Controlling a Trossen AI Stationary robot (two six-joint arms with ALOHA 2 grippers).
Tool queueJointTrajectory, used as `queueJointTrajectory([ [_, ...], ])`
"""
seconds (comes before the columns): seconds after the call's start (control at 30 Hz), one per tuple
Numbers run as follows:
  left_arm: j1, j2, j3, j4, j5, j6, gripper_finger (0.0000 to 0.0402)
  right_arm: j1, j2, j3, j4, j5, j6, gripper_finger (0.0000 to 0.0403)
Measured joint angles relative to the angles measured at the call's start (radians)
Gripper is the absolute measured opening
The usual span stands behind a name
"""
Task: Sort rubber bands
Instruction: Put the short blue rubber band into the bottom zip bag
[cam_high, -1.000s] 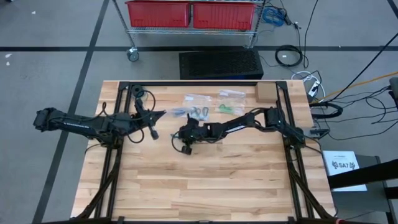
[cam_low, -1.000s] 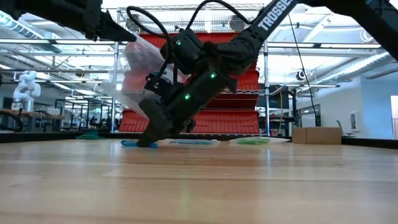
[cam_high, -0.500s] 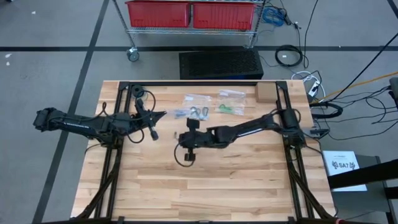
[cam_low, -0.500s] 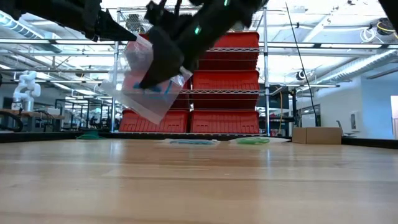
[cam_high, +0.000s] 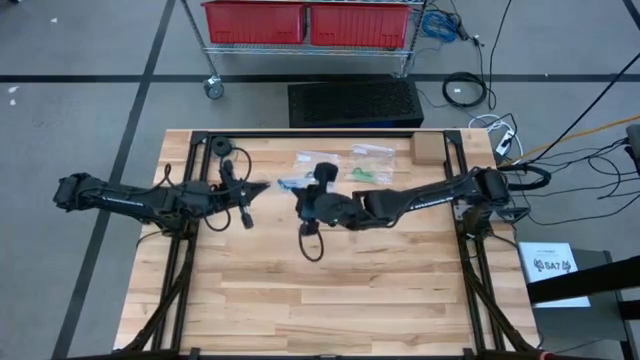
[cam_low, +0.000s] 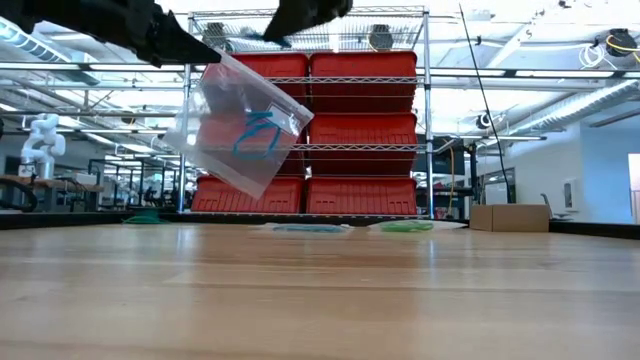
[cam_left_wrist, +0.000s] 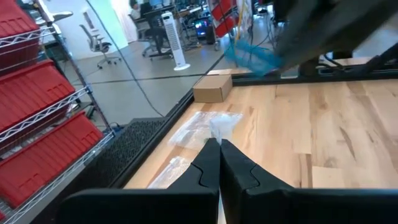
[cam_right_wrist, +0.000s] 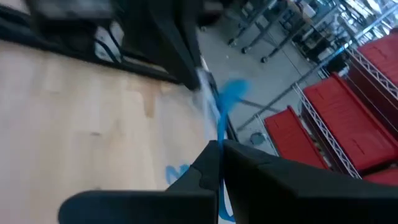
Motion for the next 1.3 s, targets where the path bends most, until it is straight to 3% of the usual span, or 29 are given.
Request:
queueJointTrajectory([
  [0.3, 0.000, 0.000, 0.000, 0.006, 0.029, 0.000, 0.0000, -0.080, 0.054, -0.001, -0.002, -0.001, -0.028, 0.0000],
  [0.47, 0.000, 0.000, 0.000, 0.005, 0.029, 0.000, 0.0000, -0.099, 0.077, -0.001, -0.003, -0.089, -0.003, 0.0000],
  [0.67, 0.000, 0.001, 0.000, 0.006, 0.029, 0.000, 0.0000, -0.098, 0.079, -0.001, -0.001, -0.109, 0.002, 0.0000],
  [0.87, 0.000, 0.000, 0.000, 0.011, 0.041, 0.000, 0.0000, -0.099, 0.079, -0.001, 0.002, -0.279, 0.036, 0.0008],
  [1.0, 0.000, 0.001, 0.000, 0.011, 0.041, 0.000, 0.0000, -0.098, 0.079, -0.001, 0.007, -0.285, 0.047, 0.0043],
  [1.3, 0.000, 0.004, 0.000, 0.008, 0.048, 0.000, 0.0000, -0.099, 0.079, -0.001, 0.012, -0.284, 0.078, 0.0179],
])
